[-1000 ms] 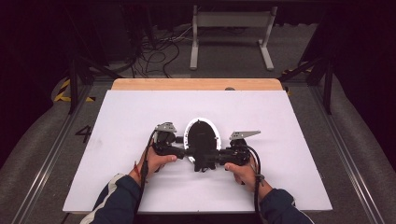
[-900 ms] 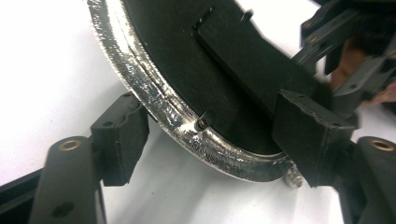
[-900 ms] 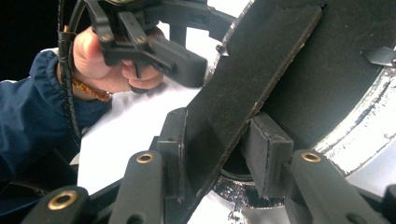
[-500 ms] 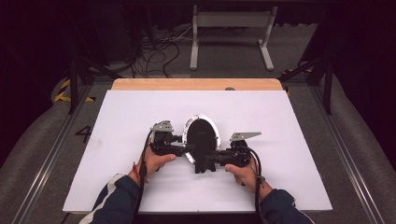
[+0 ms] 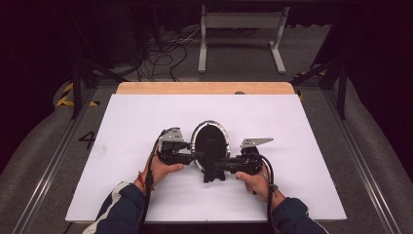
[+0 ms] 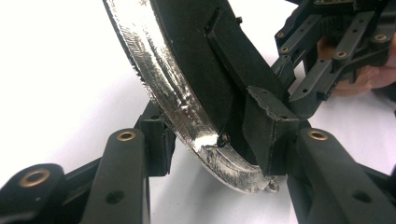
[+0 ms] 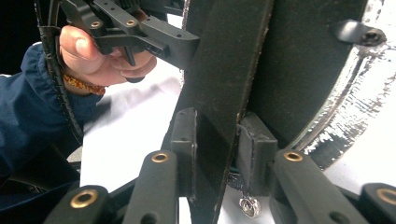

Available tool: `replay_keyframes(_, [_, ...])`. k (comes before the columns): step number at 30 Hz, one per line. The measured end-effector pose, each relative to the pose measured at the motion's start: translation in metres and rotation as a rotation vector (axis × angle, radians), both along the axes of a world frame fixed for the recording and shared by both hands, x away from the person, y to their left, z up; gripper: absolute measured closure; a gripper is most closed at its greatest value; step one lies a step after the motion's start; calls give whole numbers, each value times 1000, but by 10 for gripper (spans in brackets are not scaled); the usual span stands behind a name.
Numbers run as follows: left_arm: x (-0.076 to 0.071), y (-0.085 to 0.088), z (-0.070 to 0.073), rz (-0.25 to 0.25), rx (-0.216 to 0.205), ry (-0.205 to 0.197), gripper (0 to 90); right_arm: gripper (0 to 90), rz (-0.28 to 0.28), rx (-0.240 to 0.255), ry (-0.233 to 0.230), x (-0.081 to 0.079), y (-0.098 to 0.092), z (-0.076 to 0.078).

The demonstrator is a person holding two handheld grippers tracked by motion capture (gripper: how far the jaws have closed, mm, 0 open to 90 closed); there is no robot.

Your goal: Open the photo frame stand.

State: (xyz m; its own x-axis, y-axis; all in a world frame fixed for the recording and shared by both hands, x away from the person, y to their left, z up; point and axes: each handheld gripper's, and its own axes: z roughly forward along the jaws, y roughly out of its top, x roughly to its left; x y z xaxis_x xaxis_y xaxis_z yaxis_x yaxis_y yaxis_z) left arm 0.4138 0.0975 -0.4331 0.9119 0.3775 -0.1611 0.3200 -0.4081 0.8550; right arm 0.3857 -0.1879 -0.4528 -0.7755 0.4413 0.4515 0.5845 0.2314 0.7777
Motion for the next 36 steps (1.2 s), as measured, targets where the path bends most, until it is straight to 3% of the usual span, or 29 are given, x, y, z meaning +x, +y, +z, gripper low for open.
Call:
replay_keyframes(8, [-6,-3,7,-9,29,-66,570,743,9,-2,-14,-2,-1,5])
replay_keyframes(13, [-8,-3,8,7,27,-76,579,746,15,11,-11,-3,-1,7])
replay_keyframes(36, [-20,-7,19,78,96,-250,601,738,68,39,-28,-12,1,21])
